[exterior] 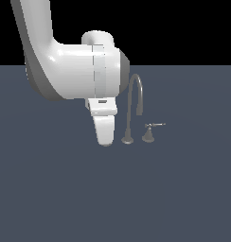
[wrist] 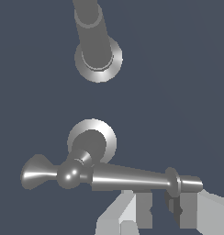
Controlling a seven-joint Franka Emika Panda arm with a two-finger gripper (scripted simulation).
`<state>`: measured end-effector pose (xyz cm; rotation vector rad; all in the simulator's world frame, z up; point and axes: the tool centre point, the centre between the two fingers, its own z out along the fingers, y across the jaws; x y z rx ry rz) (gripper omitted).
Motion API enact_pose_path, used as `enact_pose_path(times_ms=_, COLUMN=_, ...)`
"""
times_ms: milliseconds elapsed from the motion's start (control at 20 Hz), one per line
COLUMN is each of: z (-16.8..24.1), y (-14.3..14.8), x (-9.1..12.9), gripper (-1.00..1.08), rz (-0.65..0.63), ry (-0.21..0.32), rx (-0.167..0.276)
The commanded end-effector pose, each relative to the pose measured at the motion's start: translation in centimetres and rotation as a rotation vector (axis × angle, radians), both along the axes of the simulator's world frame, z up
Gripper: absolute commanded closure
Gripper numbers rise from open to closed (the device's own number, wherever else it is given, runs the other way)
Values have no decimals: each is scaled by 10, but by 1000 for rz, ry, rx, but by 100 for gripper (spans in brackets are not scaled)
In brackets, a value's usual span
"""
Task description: Turn on the faucet by rotating a designated handle.
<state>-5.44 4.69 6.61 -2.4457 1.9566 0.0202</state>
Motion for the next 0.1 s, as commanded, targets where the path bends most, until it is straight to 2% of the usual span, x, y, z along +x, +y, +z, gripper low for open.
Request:
enact_pose_path(times_ms=0, z=-1, y=-54, x=10, gripper=108, rz=-77, ry=-4, rx=-15)
enact_pose_path(times_ms=50, z=-1, y=-54, x=10, gripper=108, rz=-77, ry=-4, rx=-15)
